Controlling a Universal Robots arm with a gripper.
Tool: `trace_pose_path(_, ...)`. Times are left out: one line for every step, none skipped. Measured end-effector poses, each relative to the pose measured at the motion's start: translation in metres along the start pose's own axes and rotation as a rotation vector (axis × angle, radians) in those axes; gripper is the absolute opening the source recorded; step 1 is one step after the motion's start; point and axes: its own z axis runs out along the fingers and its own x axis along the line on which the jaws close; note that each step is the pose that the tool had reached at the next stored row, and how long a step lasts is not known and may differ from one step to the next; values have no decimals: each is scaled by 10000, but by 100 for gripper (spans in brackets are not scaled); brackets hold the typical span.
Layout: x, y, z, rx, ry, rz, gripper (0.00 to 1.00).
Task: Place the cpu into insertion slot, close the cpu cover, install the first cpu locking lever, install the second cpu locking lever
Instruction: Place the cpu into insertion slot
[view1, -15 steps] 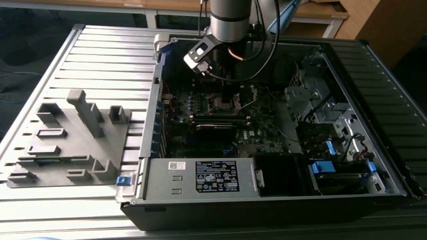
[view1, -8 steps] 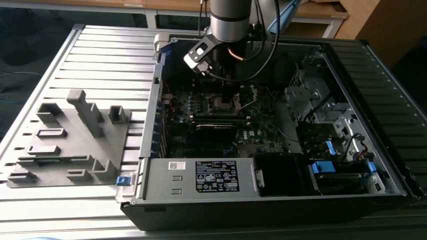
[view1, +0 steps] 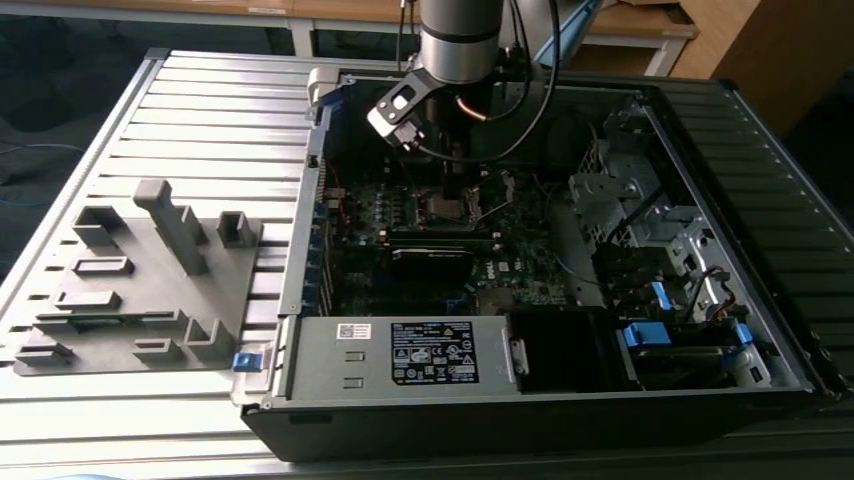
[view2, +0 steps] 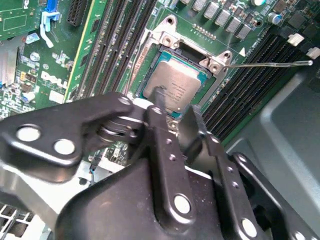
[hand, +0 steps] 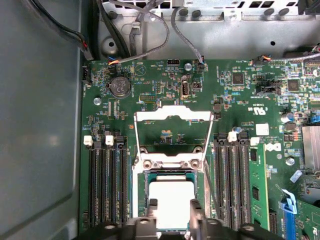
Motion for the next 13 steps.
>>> trace_pose_path(0,0,0,0,0,0,36)
trace_pose_path(0,0,-1,-1,0,0,30)
trace_pose_path(0,0,-1,0,0,0,24)
trace_pose_path(0,0,-1,0,0,-1,24)
trace_pose_path(0,0,-2,0,0,0,18)
trace_pose_path(0,0,-2,0,0,0,12)
trace_pose_path(0,0,-2,0,0,0,12)
trace_pose_path(0,0,-3,0,0,0,11)
trace_pose_path(0,0,-3,0,0,0,11)
trace_pose_path(0,0,-3,0,0,0,11)
trace_pose_path(0,0,-4,0,0,0,11)
trace_pose_path(0,0,-4,0,0,0,11)
trace_pose_path(0,0,-5,0,0,0,11)
